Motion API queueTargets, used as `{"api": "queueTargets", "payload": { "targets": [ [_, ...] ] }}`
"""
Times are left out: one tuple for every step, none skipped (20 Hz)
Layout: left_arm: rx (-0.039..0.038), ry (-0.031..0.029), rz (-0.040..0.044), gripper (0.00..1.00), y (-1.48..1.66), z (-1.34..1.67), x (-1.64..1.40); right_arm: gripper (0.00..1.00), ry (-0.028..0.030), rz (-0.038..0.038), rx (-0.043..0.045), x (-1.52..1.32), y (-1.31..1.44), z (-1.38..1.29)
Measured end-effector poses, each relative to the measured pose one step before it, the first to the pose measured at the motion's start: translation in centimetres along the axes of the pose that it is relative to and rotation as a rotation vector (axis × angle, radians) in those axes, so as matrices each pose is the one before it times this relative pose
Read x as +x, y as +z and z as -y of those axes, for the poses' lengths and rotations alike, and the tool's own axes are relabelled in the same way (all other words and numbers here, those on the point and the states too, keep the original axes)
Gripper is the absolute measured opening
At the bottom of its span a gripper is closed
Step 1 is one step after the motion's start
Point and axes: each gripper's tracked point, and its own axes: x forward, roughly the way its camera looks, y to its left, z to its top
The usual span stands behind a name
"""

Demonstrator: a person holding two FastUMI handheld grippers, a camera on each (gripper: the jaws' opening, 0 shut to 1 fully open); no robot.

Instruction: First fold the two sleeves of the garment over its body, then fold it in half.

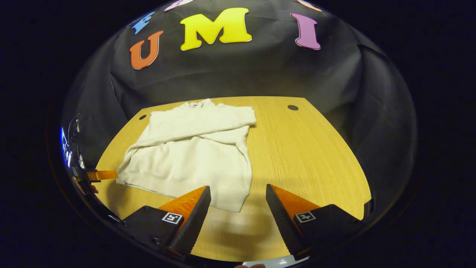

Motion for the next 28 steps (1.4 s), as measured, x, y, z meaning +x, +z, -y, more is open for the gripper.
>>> {"api": "queueTargets", "payload": {
  "targets": [
    [-0.00626,0.01770,-0.01529,0.98,-0.392,-0.502,0.516,0.94,0.00087,-0.02434,0.00547,0.326,-0.781,0.123],
    [-0.00373,0.00437,-0.01257,0.98,-0.187,-0.242,0.370,0.94,0.00106,-0.02675,0.00013,0.407,-0.700,0.018],
    [-0.00262,0.00148,-0.01324,1.00,-0.173,0.023,0.206,0.94,0.00236,-0.01905,0.00100,0.469,-0.523,-0.020],
    [-0.00165,0.00081,-0.01150,0.99,-0.297,0.097,0.179,0.94,0.00049,-0.01793,-0.00048,0.397,-0.338,-0.061],
    [-0.00064,-0.00282,-0.00562,0.99,-0.070,0.104,0.080,0.94,0.00093,-0.01452,0.00058,0.492,-0.356,-0.076],
    [0.00011,-0.00260,-0.00270,0.99,0.064,0.181,0.152,0.94,0.00047,-0.01273,0.00260,0.503,-0.171,-0.183],
    [0.00223,0.00400,-0.00236,0.99,0.024,0.038,0.023,0.94,-0.00316,-0.01404,-0.00100,0.565,-0.286,-0.116],
    [0.00328,0.00137,0.00169,0.98,0.149,-0.078,0.213,0.94,-0.00382,-0.01109,0.00049,0.596,-0.121,-0.114],
    [0.00251,0.00245,-0.00277,1.00,0.085,0.031,0.089,0.94,-0.00189,-0.01318,0.00395,0.616,-0.166,-0.106],
    [0.00536,0.00031,-0.00237,1.00,0.057,0.159,0.074,0.94,-0.00051,-0.01417,0.00898,0.548,-0.223,-0.206],
    [0.00350,-0.00217,-0.00664,0.98,0.089,0.269,0.100,0.94,0.00060,-0.01610,0.01377,0.503,-0.232,-0.169],
    [0.00279,-0.00156,-0.00510,0.98,0.016,0.168,0.221,0.94,-0.00459,-0.01478,0.01425,0.503,-0.142,-0.091],
    [0.00071,-0.00169,-0.00687,0.99,0.109,0.144,0.043,0.94,-0.00505,-0.01084,0.01374,0.340,-0.176,-0.073],
    [0.00101,0.00322,-0.00933,0.98,0.172,0.000,0.061,0.94,-0.00660,-0.00814,0.01068,0.207,-0.108,0.042],
    [0.00067,0.00636,-0.00879,0.97,-0.070,0.007,0.067,0.92,-0.00304,-0.00857,0.00625,0.226,-0.138,-0.078],
    [0.00157,0.00452,-0.00859,0.96,-0.016,0.125,0.163,0.94,-0.00093,-0.00948,0.00290,0.207,-0.197,-0.165],
    [0.00225,0.00706,-0.00939,0.94,-0.077,0.073,0.285,0.94,-0.00018,-0.01238,-0.00027,0.304,-0.357,-0.204],
    [0.00028,0.01597,-0.00649,0.89,0.060,-0.264,0.016,0.94,-0.00959,-0.01007,-0.00464,0.164,-0.333,-0.038],
    [0.00000,0.01815,-0.00898,0.85,0.048,-0.356,0.111,0.94,-0.00056,0.01296,-0.00675,0.212,0.378,-0.148],
    [0.00192,0.01045,-0.00865,0.78,-0.019,-0.229,0.089,0.91,-0.00453,-0.00203,-0.00304,-0.114,0.071,-0.108],
    [0.00573,0.00914,-0.00533,0.73,0.037,-0.257,0.038,0.83,-0.00417,0.00296,0.00416,0.145,0.047,0.045],
    [0.00418,0.00372,-0.00461,0.64,0.135,-0.068,0.109,0.79,-0.00138,-0.00002,0.00095,-0.100,-0.051,-0.003],
    [0.00143,0.00719,-0.00360,0.59,0.012,-0.049,0.289,0.77,0.01717,0.00166,0.00664,0.219,-0.035,-0.400],
    [-0.00414,-0.01079,0.00153,0.58,0.162,0.281,0.134,0.63,0.00430,0.00169,0.01453,-0.094,0.109,-0.067],
    [-0.00798,-0.02390,-0.00004,0.45,0.073,0.521,0.059,0.54,-0.00086,-0.00315,0.00589,0.066,0.010,0.007],
    [-0.02122,-0.02052,-0.00516,0.33,-0.130,0.529,0.090,0.46,-0.00002,0.00430,-0.00314,0.012,0.106,0.004],
    [-0.01723,-0.00945,0.01085,0.23,0.139,0.183,0.083,0.50,0.02481,0.00431,0.01895,0.132,0.111,-0.592],
    [-0.01130,-0.00534,0.00681,0.12,0.108,-0.019,-0.032,0.30,0.00126,0.00552,0.02736,0.079,0.186,0.155]
  ]
}}
